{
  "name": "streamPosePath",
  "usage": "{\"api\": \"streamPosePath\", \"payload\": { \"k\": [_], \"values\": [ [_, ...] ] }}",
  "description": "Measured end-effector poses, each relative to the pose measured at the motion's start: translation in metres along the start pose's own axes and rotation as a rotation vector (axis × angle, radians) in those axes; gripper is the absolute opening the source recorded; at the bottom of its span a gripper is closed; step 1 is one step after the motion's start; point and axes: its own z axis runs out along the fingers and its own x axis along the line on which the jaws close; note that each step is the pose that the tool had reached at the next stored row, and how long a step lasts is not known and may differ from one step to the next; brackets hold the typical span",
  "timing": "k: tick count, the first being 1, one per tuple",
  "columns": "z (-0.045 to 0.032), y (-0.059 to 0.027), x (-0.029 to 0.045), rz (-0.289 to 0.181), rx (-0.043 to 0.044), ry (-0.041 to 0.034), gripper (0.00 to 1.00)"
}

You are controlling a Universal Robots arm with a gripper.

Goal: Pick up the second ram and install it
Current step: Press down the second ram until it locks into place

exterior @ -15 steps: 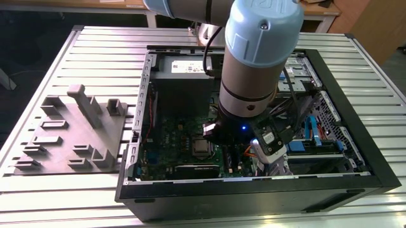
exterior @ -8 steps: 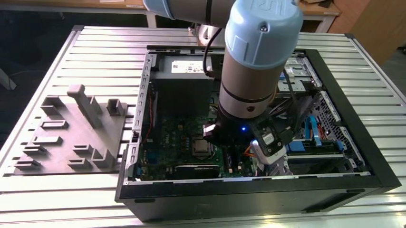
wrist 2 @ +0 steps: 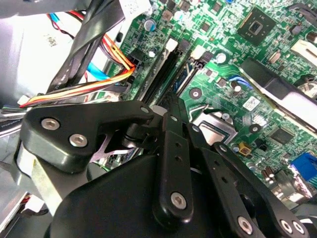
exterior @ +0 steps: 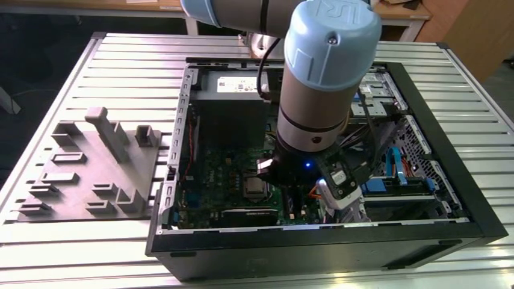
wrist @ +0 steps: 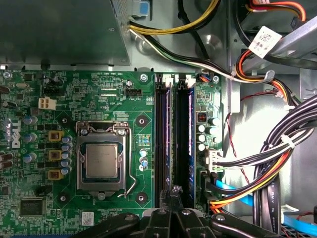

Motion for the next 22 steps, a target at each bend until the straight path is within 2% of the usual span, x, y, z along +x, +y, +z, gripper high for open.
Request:
{"api": "streamPosePath", "payload": {
  "k": [19, 22],
  "values": [
    [0.0030, -0.0001, 0.0002, 0.000, -0.0012, -0.0008, 0.10],
    [0.0000, 0.0005, -0.0001, 0.000, -0.0046, -0.0018, 0.10]
  ]
}}
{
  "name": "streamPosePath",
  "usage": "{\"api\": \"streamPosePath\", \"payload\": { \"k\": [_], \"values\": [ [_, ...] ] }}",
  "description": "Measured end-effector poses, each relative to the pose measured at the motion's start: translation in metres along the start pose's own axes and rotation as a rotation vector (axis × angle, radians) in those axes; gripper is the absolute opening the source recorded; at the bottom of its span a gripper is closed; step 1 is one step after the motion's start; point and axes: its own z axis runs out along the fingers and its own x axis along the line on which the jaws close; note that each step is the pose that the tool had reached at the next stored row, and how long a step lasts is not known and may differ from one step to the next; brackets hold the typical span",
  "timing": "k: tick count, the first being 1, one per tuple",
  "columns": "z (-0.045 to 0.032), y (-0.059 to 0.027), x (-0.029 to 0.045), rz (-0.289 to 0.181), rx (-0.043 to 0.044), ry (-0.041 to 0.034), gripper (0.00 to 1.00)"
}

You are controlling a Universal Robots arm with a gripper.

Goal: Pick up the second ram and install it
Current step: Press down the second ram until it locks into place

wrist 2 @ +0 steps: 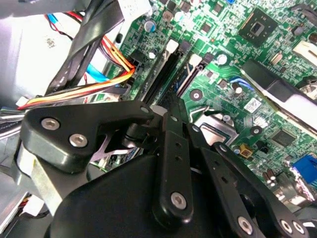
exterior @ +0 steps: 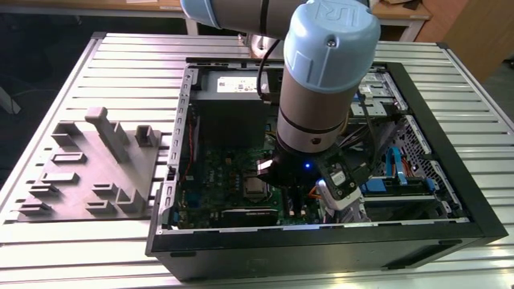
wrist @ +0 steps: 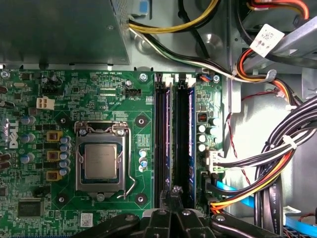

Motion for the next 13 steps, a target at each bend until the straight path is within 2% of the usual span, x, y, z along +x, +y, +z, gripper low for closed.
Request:
{"api": "streamPosePath", "payload": {
  "k": [2, 6, 7, 13],
  "values": [
    [-0.0094, 0.0001, -0.0003, 0.000, 0.0034, 0.0008, 0.10],
    [-0.0245, 0.0008, -0.0010, 0.000, 0.0036, 0.0009, 0.10],
    [-0.0265, 0.0009, -0.0011, 0.000, 0.0037, 0.0010, 0.10],
    [-0.0266, 0.0034, -0.0011, 0.000, 0.0034, 0.0009, 0.10]
  ]
}}
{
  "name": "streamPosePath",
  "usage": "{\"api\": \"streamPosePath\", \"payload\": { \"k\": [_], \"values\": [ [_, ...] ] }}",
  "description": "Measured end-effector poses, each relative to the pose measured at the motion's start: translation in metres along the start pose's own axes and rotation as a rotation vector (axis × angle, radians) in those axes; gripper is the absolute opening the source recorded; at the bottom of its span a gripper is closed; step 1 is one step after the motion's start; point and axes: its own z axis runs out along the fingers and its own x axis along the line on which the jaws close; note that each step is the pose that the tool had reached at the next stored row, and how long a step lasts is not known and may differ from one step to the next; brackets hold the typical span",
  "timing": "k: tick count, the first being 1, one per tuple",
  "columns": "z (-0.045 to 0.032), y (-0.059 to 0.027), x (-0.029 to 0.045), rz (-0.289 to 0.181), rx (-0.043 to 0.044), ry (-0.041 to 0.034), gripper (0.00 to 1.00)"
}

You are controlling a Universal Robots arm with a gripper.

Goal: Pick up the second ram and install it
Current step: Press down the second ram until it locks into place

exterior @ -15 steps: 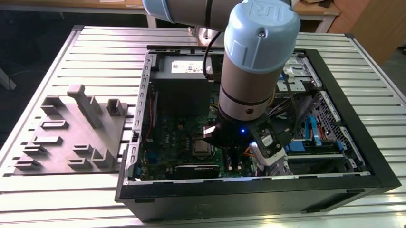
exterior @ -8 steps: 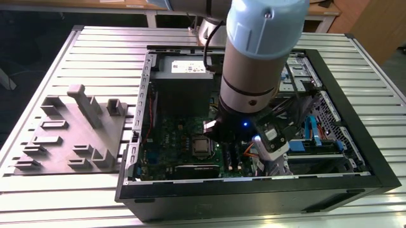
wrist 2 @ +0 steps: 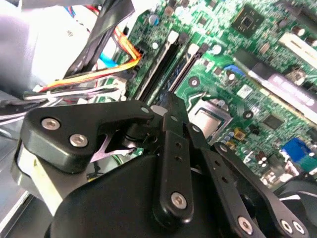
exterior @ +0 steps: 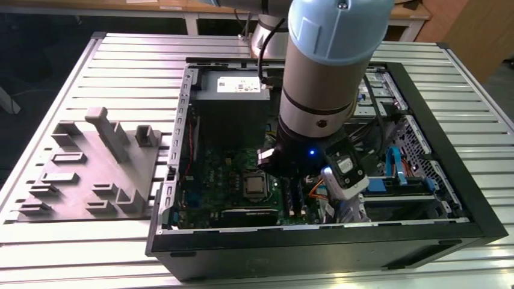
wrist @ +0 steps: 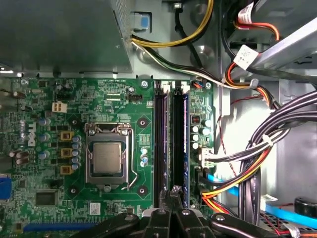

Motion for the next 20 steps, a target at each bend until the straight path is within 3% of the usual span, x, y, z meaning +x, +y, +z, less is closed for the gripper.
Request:
{"api": "streamPosePath", "payload": {
  "k": [8, 20],
  "values": [
    [0.0012, 0.0221, 0.0003, 0.000, 0.0000, 0.0000, 0.10],
    [-0.0014, 0.0235, 0.0002, 0.000, 0.0010, 0.0000, 0.10]
  ]
}}
